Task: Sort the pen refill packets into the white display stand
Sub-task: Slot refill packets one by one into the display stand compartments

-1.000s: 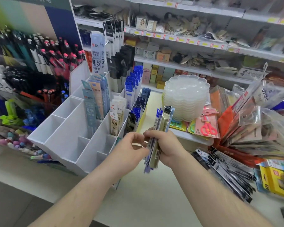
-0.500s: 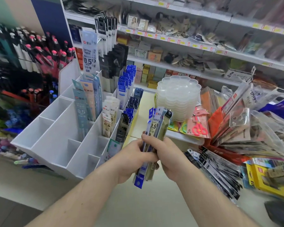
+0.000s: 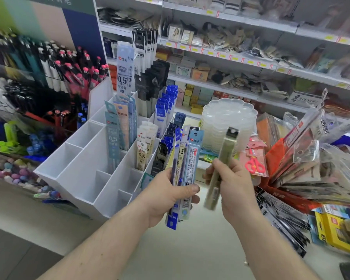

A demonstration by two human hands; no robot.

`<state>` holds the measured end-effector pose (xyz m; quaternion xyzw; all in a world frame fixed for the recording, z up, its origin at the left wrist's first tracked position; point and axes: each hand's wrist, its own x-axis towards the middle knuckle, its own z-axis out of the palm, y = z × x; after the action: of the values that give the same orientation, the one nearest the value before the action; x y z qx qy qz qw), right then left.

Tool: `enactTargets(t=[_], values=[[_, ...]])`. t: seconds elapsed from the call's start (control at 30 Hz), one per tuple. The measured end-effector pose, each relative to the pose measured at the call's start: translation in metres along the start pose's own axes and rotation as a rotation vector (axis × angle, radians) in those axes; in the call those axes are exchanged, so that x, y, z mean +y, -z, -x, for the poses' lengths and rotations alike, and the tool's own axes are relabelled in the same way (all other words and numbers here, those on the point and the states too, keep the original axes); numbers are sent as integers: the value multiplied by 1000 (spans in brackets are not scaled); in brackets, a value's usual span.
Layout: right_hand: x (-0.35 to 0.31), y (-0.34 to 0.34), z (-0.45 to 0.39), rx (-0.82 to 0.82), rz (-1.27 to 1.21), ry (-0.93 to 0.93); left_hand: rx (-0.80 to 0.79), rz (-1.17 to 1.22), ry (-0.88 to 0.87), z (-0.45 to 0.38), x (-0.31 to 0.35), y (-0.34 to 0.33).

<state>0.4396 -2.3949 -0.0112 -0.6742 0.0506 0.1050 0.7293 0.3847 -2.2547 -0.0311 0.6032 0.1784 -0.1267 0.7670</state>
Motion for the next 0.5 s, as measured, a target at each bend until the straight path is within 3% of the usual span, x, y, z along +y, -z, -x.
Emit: enactTargets(t=[0.1, 0.23, 0.5], values=[[-6, -3, 3, -4, 8, 96, 131, -191, -53, -1, -4, 1], [-6, -18, 6, -106, 278, 157, 215, -381, -114, -2, -7, 0], [-12, -22, 2, -30, 227, 131, 286, -666, -176, 8, 3, 5]])
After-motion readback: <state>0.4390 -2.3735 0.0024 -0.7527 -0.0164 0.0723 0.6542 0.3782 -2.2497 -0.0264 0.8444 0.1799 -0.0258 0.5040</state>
